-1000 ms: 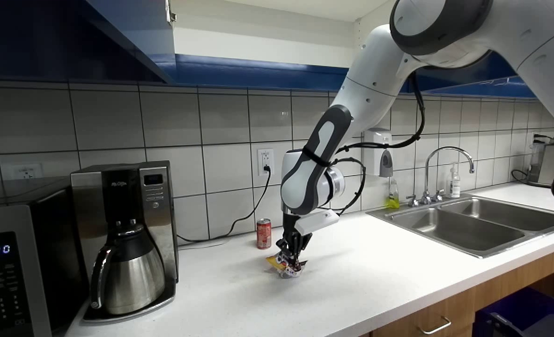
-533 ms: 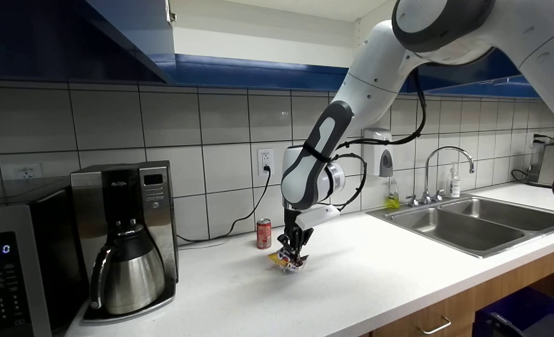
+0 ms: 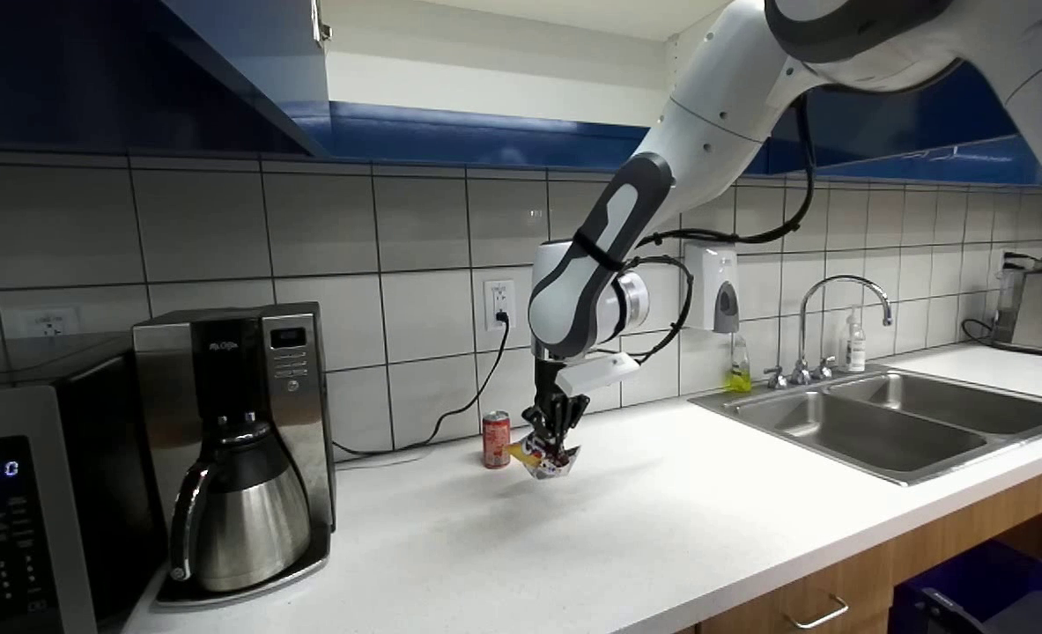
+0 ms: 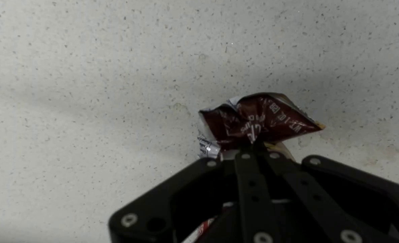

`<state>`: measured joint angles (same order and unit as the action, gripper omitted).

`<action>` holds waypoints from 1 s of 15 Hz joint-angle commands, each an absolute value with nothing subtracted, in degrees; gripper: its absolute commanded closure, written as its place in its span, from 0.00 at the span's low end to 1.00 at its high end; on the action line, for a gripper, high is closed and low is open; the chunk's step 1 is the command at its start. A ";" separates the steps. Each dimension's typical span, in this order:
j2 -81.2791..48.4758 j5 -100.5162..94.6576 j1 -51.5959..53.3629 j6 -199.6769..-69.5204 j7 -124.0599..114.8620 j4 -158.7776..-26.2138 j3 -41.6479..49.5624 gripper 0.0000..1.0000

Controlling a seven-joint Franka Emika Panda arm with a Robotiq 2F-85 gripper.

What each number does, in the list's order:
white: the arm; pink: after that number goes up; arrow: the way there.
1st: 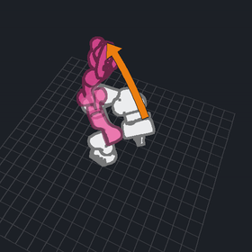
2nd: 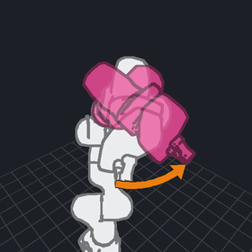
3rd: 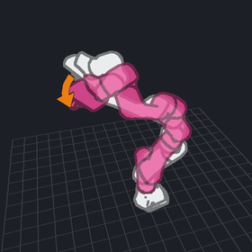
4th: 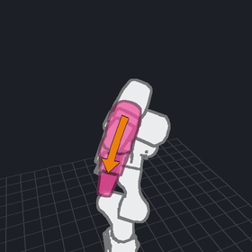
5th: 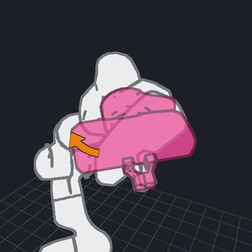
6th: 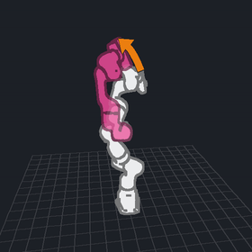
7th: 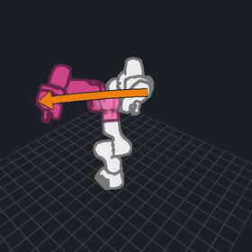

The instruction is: Put the yellow and brown packet in the open upper cabinet.

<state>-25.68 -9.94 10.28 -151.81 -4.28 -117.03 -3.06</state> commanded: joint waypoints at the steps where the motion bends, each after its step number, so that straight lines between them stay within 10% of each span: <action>1: -21.57 -9.76 10.67 -149.20 -4.82 -119.02 -2.80 1.00; 15: -5.16 -9.25 12.31 -144.79 -12.87 -134.30 -5.23 1.00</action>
<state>-11.54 -9.93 11.68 -147.55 -9.42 -129.34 -4.09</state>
